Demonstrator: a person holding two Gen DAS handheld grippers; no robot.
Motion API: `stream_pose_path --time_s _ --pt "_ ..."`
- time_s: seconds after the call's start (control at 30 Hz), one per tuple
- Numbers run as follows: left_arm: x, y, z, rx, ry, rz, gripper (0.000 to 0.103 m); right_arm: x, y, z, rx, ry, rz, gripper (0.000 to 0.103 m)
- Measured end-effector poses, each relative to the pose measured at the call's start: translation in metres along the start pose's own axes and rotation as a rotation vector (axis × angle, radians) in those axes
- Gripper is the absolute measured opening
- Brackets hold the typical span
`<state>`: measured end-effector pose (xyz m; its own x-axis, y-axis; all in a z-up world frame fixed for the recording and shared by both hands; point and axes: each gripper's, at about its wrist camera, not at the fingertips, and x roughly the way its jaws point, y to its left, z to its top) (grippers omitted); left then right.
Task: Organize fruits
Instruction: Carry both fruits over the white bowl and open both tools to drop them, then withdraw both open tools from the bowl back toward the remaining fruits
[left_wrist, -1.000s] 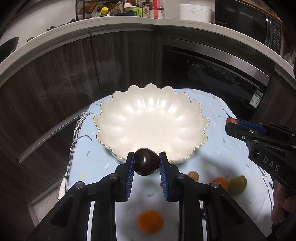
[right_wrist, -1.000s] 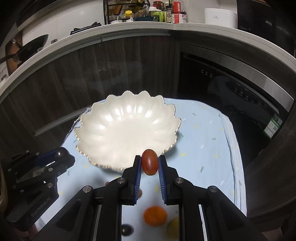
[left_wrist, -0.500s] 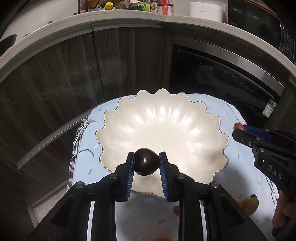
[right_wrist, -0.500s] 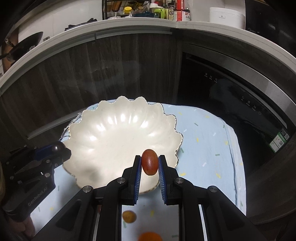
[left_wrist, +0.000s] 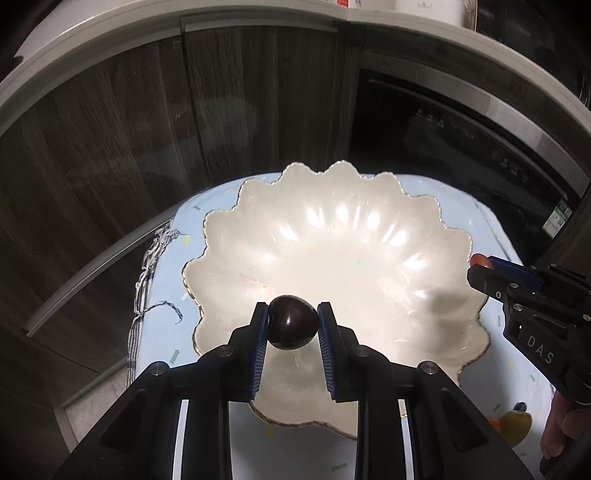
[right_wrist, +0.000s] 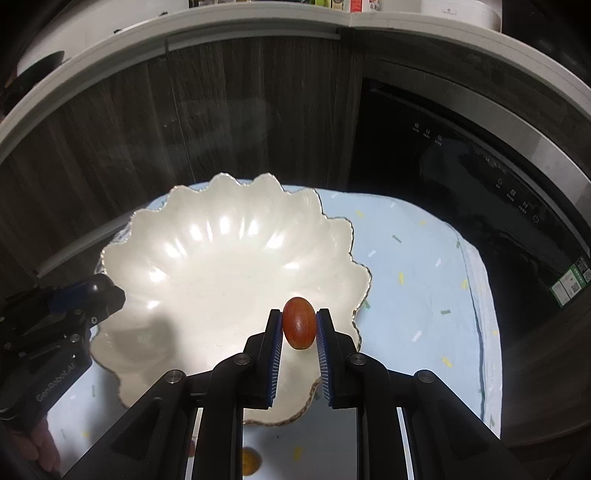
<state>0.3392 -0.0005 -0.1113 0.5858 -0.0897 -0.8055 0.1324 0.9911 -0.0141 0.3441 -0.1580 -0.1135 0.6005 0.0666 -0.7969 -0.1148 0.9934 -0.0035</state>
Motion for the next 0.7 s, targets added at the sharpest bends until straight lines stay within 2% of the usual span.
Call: stream_pose_path --time_s 0.07,0.17,0.23,0.27,0.33,0.43,0.5,0.7 --pt "0.004 0.001 0.0 -0.002 0.013 0.003 0.029 0.007 0.0 -0.001 -0.003 0.02 0.001 0.02" --pt "0.002 0.002 0.0 -0.011 0.004 0.023 0.045 0.011 0.0 -0.003 -0.004 0.037 0.003 0.02" --pt "-0.004 0.001 0.0 -0.011 -0.021 0.049 0.062 0.012 -0.001 -0.003 -0.004 0.045 0.009 0.023" --pt "-0.006 0.002 0.0 -0.014 -0.03 0.051 0.064 0.011 0.0 -0.003 -0.006 0.043 0.001 0.028" --pt "-0.01 0.003 0.002 -0.016 -0.036 0.056 0.071 0.007 -0.002 -0.002 -0.001 0.027 -0.015 0.057" --pt "-0.014 0.004 0.005 -0.019 -0.051 0.07 0.079 0.002 -0.006 0.002 0.024 0.0 -0.043 0.075" --pt "-0.018 0.005 0.007 -0.019 -0.062 0.082 0.083 -0.003 -0.008 0.005 0.038 -0.015 -0.051 0.075" --pt "-0.032 0.005 0.01 -0.019 -0.084 0.084 0.084 -0.016 -0.012 0.011 0.051 -0.035 -0.053 0.075"
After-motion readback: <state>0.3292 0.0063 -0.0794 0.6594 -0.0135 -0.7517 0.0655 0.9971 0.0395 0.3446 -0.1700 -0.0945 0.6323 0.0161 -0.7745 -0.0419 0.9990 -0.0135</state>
